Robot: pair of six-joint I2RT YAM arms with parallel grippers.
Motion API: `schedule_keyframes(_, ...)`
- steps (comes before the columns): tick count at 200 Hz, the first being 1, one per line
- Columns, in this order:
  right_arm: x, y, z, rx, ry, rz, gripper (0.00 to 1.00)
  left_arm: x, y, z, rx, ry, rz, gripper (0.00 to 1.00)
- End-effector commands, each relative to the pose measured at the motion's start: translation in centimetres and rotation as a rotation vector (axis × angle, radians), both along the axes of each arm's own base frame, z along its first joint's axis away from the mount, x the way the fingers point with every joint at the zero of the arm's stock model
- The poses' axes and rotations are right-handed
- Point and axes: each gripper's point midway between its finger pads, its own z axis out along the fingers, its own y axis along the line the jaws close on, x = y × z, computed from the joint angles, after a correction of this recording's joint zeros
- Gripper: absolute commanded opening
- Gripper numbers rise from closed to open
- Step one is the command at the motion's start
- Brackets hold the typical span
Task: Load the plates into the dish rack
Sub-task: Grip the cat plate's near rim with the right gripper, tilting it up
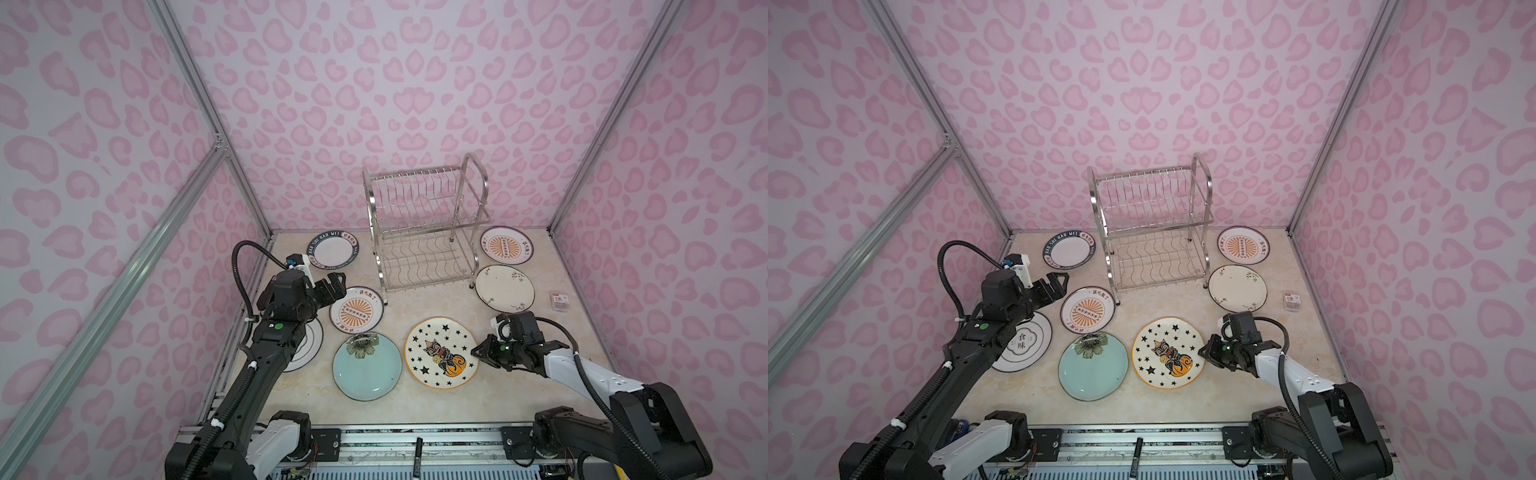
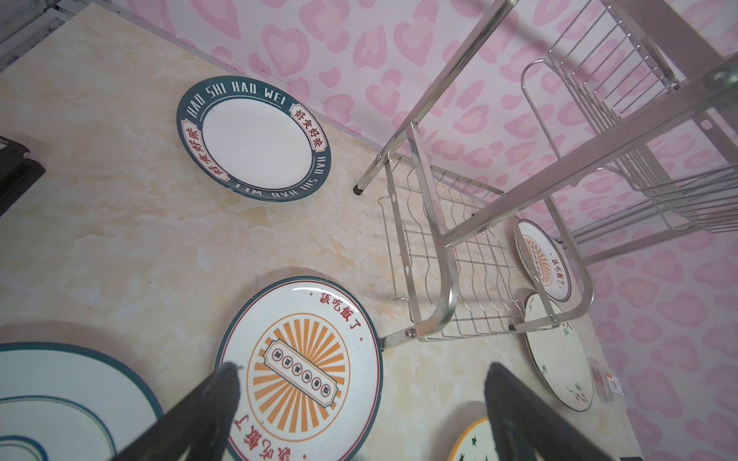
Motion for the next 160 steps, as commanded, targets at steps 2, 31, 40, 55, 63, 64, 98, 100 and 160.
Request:
schedule_keyframes(2,0.5,-0.3,0.0,-0.012,-0.011,-0.015,0.08,0.2,-0.4,0.9,-0.015,-0.023,-0.017,0.98)
schedule_keyframes(31,1.1,-0.6,0.7,-0.008,-0.034,-0.01,0.0,0.1,-1.3,1.3,-0.024,-0.03,-0.061,0.97)
schedule_keyframes(40,1.3,-0.7,1.1,-0.015,-0.043,-0.004,0.0,0.2,-1.5,1.4,-0.022,-0.03,-0.065,0.97)
schedule_keyframes(55,1.6,-1.0,1.6,-0.023,-0.057,0.0,0.0,0.2,-1.7,1.5,-0.021,-0.031,-0.073,0.97)
schedule_keyframes(63,1.8,-1.2,1.9,-0.022,-0.069,0.002,0.0,0.2,-1.8,1.5,-0.022,-0.029,-0.078,0.98)
schedule_keyframes(64,1.8,-1.2,2.0,-0.022,-0.071,0.001,0.0,0.2,-1.8,1.5,-0.022,-0.028,-0.078,0.98)
schedule_keyframes(98,2.9,-1.8,3.8,-0.009,-0.125,0.007,0.0,0.3,-2.3,0.3,-0.041,0.006,-0.084,0.98)
schedule_keyframes(100,2.9,-1.9,3.9,-0.008,-0.128,0.007,0.0,0.3,-2.4,0.1,-0.043,0.011,-0.085,0.98)
schedule_keyframes(160,4.4,-2.2,7.6,0.056,-0.247,0.0,0.0,-1.0,-5.7,-2.6,-0.068,0.09,-0.159,0.98)
